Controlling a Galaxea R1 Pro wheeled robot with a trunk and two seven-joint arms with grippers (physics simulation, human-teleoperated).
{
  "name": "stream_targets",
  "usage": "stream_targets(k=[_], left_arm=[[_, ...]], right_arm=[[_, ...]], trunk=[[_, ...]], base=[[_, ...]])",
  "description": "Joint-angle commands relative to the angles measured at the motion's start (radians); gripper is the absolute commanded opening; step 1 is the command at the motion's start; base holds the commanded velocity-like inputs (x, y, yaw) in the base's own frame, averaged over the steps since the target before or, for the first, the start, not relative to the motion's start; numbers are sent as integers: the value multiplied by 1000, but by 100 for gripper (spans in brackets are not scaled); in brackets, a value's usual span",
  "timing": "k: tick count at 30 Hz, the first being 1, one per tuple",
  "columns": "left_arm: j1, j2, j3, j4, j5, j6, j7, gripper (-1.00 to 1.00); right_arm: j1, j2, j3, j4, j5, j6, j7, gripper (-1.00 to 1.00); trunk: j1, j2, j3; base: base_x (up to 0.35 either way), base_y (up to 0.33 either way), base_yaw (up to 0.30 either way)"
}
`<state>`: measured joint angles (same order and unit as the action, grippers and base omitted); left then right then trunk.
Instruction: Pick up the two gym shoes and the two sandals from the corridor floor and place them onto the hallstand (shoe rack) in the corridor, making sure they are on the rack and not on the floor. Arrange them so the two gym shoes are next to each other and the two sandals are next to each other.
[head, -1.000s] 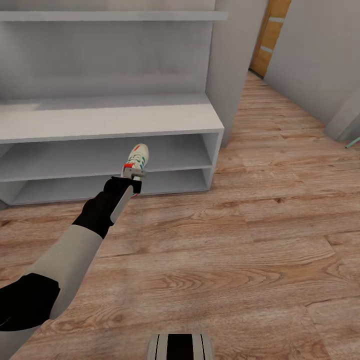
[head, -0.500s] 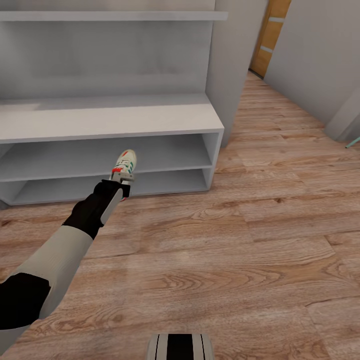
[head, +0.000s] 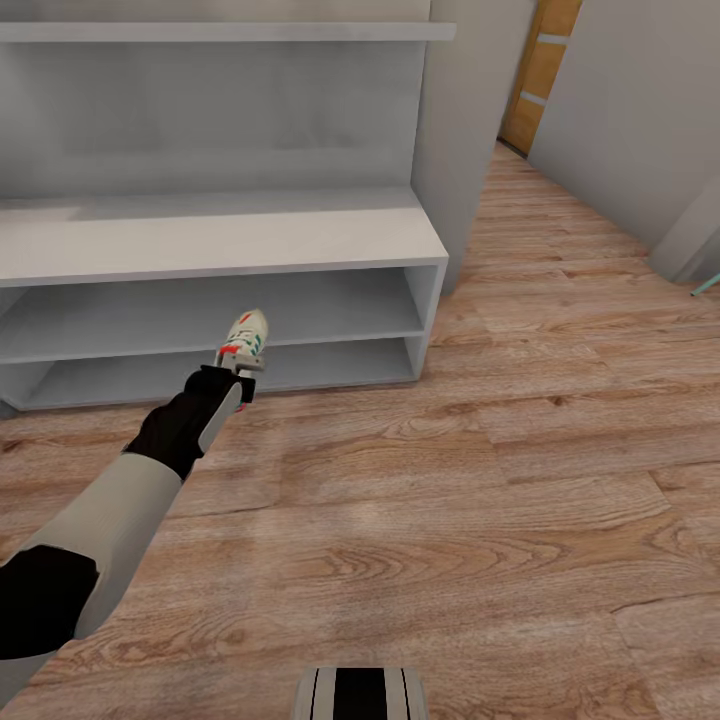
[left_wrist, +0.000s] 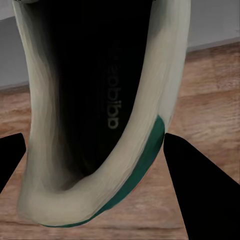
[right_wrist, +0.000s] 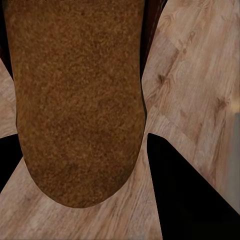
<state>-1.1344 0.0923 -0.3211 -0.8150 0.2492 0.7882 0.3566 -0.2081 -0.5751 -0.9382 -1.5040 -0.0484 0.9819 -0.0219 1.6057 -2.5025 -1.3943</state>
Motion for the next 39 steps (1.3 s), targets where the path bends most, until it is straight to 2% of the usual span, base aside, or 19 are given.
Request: stream_targets(k=[1, 9, 33, 39], left_arm=[[-1, 1, -6, 17, 8, 3, 10, -100], [1, -2, -7, 82, 9, 2, 9, -100], [1, -2, -6, 86, 10, 2, 10, -100], [1, -2, -6, 87, 10, 2, 10, -100]], right_arm=[[-1, 0, -1, -1, -5, 4, -3, -100], [-1, 0, -1, -1, -5, 4, -3, -100], [-1, 0, -1, -1, -5, 4, -4, -100], [-1, 0, -1, -1, -5, 4, -4, -100]], trunk=[[0, 0, -1], [0, 0, -1], [0, 0, -1], [0, 0, -1]], base=[[0, 0, 0], [0, 0, 0], [67, 0, 0], [251, 0, 0]])
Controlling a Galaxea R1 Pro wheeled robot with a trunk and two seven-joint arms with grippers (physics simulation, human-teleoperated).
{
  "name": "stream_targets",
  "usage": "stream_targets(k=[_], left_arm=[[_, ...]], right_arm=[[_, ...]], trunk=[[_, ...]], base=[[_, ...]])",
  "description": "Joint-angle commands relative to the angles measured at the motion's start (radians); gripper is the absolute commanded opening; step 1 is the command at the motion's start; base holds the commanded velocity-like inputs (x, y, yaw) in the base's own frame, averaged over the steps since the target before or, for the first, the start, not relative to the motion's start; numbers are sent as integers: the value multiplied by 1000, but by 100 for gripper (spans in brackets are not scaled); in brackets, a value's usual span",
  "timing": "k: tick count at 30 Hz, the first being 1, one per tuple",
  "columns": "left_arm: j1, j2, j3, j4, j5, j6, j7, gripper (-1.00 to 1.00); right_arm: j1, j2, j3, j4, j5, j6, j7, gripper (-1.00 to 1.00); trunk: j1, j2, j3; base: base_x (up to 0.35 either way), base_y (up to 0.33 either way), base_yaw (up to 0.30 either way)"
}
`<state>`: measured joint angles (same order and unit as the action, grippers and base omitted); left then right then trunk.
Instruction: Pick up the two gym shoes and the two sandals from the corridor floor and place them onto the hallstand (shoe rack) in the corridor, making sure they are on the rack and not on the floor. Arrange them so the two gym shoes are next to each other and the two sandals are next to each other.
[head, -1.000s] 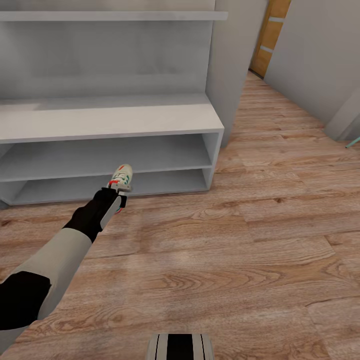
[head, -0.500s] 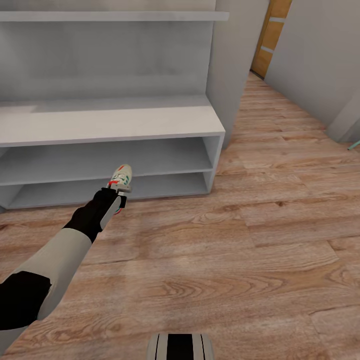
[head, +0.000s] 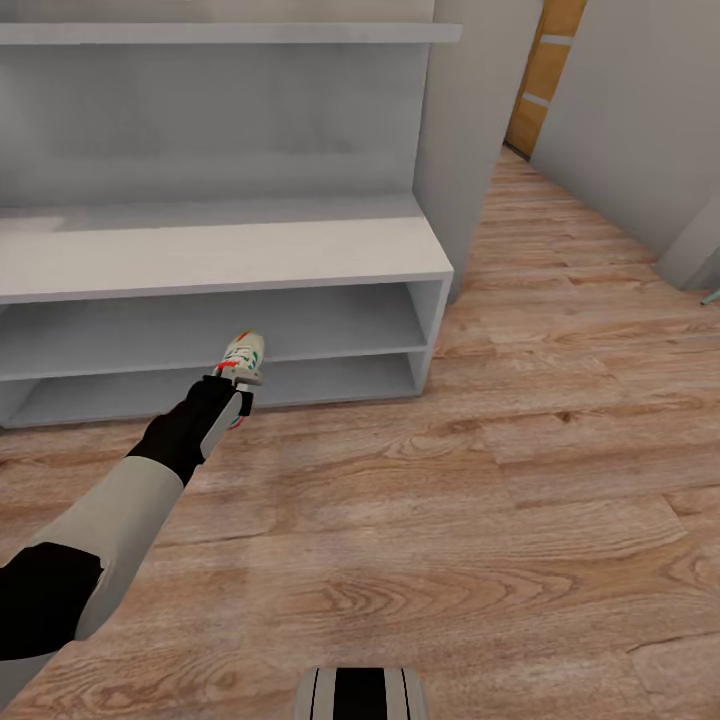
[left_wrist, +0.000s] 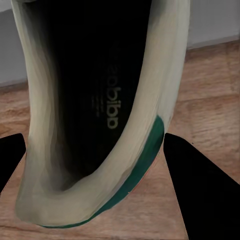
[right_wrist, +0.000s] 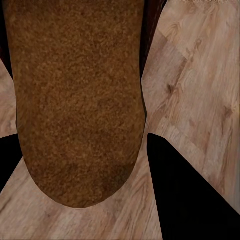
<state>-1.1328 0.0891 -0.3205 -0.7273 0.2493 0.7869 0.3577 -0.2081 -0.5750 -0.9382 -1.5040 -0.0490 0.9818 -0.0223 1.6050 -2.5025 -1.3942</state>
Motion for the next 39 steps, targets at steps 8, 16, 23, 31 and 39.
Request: stream_targets(k=[8, 16, 23, 31, 39], left_arm=[[-1, 1, -7, -1, 10, 3, 9, -100], [1, 1, -6, -1, 10, 3, 9, -100], [2, 2, -6, -1, 10, 3, 9, -100], [2, 2, 5, 0, 10, 3, 9, -100], [2, 2, 18, -1, 10, 3, 10, -100]], right_arm=[[-1, 0, -1, -1, -5, 5, -3, -100], [-1, 0, -1, -1, -5, 5, -3, -100], [-1, 0, -1, -1, -5, 5, -3, -100], [-1, 0, -1, -1, -5, 5, -3, -100], [-1, 0, -1, -1, -5, 5, -3, -100]], trunk=[[0, 0, -1], [0, 0, -1], [0, 0, -1], [0, 0, -1], [0, 0, -1]], base=[[113, 0, 0], [148, 0, 0], [207, 1, 0], [195, 134, 0], [158, 60, 0]])
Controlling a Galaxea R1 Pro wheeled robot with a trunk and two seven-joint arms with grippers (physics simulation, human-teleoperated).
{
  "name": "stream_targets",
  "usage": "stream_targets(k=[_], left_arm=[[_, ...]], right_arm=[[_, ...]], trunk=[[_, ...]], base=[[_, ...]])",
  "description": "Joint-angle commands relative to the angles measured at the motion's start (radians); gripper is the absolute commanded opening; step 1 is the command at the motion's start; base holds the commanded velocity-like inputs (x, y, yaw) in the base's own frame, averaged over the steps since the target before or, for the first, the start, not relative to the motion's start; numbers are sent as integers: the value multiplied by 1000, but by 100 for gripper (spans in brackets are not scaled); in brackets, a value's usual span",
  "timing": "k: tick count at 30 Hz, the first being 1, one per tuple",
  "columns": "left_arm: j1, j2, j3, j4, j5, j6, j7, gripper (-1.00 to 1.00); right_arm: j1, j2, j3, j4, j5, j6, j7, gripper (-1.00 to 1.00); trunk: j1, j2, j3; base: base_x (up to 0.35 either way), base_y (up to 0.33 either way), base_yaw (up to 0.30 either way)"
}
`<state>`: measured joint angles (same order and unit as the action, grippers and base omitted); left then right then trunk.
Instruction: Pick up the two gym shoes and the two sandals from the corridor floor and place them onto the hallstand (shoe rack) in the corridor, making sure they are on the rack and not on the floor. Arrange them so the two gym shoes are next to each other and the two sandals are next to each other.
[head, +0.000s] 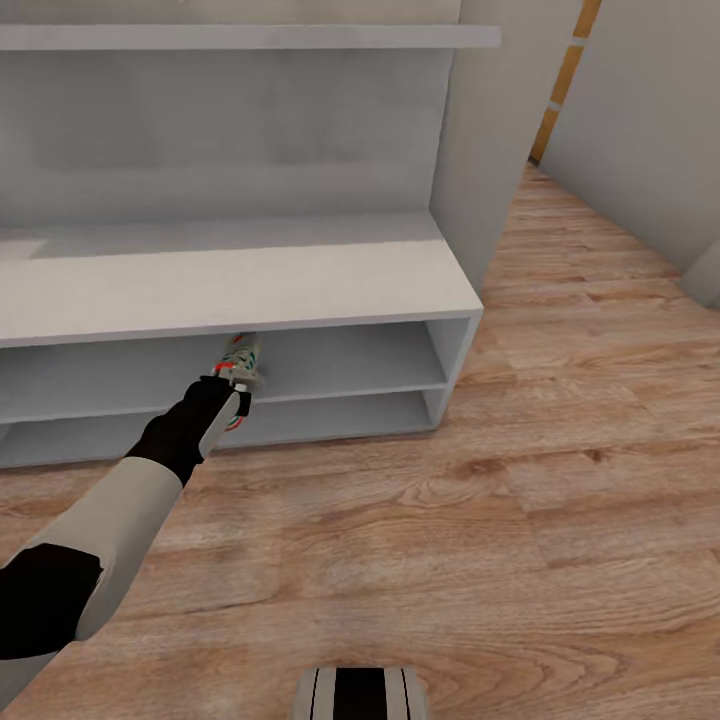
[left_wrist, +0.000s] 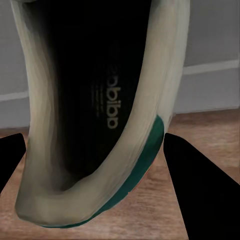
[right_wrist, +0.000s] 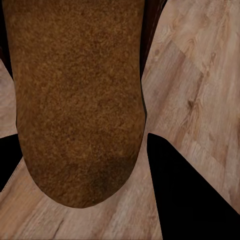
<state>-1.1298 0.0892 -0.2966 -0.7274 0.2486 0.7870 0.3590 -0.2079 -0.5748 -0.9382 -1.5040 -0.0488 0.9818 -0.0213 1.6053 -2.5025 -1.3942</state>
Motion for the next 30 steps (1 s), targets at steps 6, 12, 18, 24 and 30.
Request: stream_targets(k=[6, 12, 18, 24, 30], left_arm=[[-1, 1, -6, -1, 11, 3, 9, -100], [0, 1, -6, -1, 11, 3, 9, -100], [2, 1, -6, -1, 10, 2, 9, -100], [2, 1, -6, -1, 10, 1, 8, -100], [2, 2, -6, -1, 10, 1, 9, -100]], right_arm=[[-1, 0, -1, -1, -5, 5, -4, -100], [-1, 0, -1, -1, -5, 5, -4, -100], [-1, 0, -1, -1, -5, 5, -3, -100], [-1, 0, -1, -1, -5, 5, -4, -100], [-1, 0, -1, -1, -5, 5, -4, -100]], trunk=[[0, 0, -1], [0, 0, -1], [0, 0, -1], [0, 0, -1], [0, 0, -1]], base=[[255, 3, 0], [74, 0, 0], [7, 0, 0], [15, 0, 0], [158, 0, 0]])
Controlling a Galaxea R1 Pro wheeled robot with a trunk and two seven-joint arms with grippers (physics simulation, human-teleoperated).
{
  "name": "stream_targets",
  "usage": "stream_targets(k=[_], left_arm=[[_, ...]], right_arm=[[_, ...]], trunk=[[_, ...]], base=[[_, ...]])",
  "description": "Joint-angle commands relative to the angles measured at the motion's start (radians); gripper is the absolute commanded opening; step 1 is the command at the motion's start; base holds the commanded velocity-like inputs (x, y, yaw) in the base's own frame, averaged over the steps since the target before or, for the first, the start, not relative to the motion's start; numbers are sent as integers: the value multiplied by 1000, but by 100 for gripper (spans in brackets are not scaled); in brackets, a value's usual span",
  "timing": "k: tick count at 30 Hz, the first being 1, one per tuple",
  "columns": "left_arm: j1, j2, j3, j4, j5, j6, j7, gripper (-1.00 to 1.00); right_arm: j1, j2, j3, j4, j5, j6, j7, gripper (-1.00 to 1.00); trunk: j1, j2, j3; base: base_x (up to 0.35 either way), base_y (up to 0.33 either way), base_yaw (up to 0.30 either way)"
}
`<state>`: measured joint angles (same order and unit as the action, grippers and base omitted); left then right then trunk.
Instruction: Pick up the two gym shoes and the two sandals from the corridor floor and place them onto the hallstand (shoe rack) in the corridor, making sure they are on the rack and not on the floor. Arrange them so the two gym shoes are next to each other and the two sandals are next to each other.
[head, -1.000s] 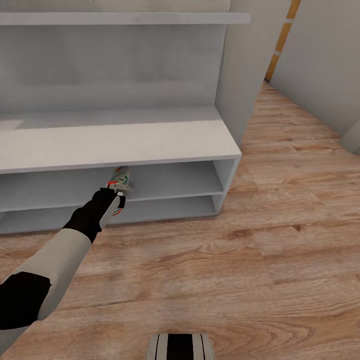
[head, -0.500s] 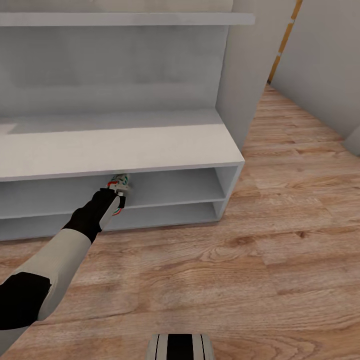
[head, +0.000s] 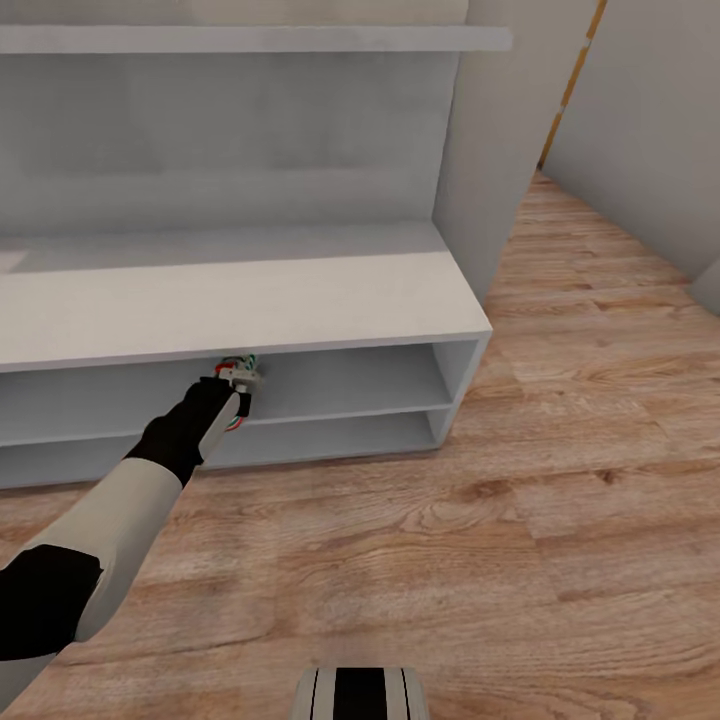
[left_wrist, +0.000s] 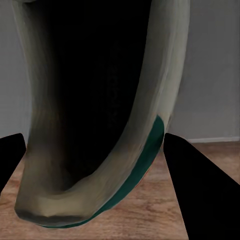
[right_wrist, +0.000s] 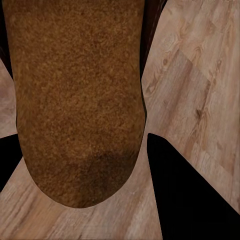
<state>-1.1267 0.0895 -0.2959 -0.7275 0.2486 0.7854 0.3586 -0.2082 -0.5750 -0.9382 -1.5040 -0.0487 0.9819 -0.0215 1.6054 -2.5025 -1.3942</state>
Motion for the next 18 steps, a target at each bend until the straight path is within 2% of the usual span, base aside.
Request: stream_targets(k=[1, 12, 18], left_arm=[[-1, 2, -6, -1, 10, 3, 9, -100], [11, 1, -5, -1, 11, 3, 9, -100], [12, 2, -5, -1, 10, 3, 9, -100]], right_arm=[[-1, 0, -1, -1, -5, 4, -4, -100], [0, 0, -1, -1, -5, 4, -4, -100], [0, 0, -1, -1, -5, 4, -3, -100]], trunk=[[0, 0, -1], [0, 0, -1], [0, 0, -1]], base=[[52, 0, 0], [11, 0, 0], [168, 0, 0]])
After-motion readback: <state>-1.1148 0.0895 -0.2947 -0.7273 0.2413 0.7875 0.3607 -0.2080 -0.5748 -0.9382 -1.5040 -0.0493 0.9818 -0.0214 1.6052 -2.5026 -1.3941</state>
